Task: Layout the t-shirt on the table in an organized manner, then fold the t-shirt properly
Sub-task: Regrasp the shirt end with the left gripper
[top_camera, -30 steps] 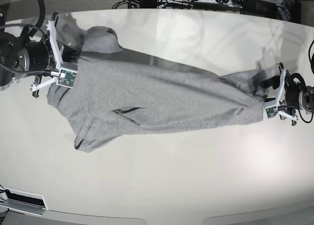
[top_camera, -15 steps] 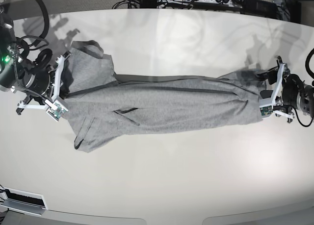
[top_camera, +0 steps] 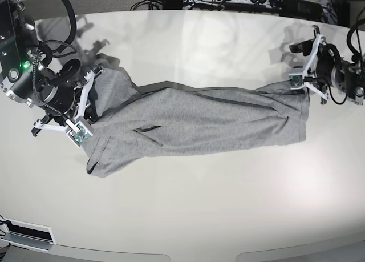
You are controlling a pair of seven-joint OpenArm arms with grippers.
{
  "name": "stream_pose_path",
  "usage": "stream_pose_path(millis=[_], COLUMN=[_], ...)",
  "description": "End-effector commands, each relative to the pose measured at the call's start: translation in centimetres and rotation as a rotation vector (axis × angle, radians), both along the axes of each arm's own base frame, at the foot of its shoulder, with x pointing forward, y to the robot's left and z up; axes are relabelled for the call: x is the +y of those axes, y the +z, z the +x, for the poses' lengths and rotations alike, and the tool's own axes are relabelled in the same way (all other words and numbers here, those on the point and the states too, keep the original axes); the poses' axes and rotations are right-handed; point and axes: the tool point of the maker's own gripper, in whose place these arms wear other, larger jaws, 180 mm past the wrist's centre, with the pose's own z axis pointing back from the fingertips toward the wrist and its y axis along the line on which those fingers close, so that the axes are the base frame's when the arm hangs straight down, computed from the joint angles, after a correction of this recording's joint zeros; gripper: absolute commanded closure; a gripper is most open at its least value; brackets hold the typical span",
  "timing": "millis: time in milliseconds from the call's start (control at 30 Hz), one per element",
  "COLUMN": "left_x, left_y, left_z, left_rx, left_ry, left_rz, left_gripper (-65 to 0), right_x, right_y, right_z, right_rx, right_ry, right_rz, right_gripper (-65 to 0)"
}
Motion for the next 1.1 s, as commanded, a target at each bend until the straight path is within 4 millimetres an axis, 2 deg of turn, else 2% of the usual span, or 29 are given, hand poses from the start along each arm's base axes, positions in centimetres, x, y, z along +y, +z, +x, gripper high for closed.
stream_pose_path(millis=[0, 100, 200, 333, 500, 667, 833, 933, 1067], left_x=[0.6, 0.5, 0.8, 1.1, 1.5, 2.2, 2.8, 2.7, 2.0], left_y=[0.7, 0.3, 0.2, 0.1, 0.5, 1.2, 2.6, 2.7, 1.6], left_z=[0.7, 1.1, 3.9, 5.9, 8.0, 9.5, 11.9, 12.1, 10.7], left_rx=[-0.034, -0.079, -0.21, -0.311, -0.424, -0.467, -0.501, -0.472, -0.385], left_ry=[-0.013, -0.068, 0.007, 0.044, 0.056, 0.065, 0.111, 0.091, 0.047], left_rz=[0.0, 0.011, 0.059, 0.113, 0.161, 0.185, 0.177, 0.162, 0.125], left_gripper=[-34.0, -34.0, -34.1, -34.1, -34.1, -34.1, -34.0, -34.0, -34.0], right_x=[-0.2, -0.2, -0.3, -0.3, -0.4, -0.4, -0.4, -0.4, -0.4], right_y=[1.1, 1.1, 0.9, 0.8, 0.7, 0.7, 0.7, 0.7, 0.7], right_z=[0.8, 0.8, 0.6, 0.5, 0.4, 0.4, 0.4, 0.4, 0.4], right_rx=[-0.043, -0.042, -0.034, -0.031, -0.024, -0.02, -0.02, -0.02, -0.021], right_ry=[0.005, 0.004, 0.005, 0.003, 0.001, 0.0, 0.0, 0.0, 0.0], right_rz=[0.001, 0.0, -0.004, -0.004, -0.01, -0.012, -0.012, -0.013, -0.012], right_gripper=[0.0, 0.0, 0.0, 0.0, 0.0, 0.0, 0.0, 0.0, 0.0])
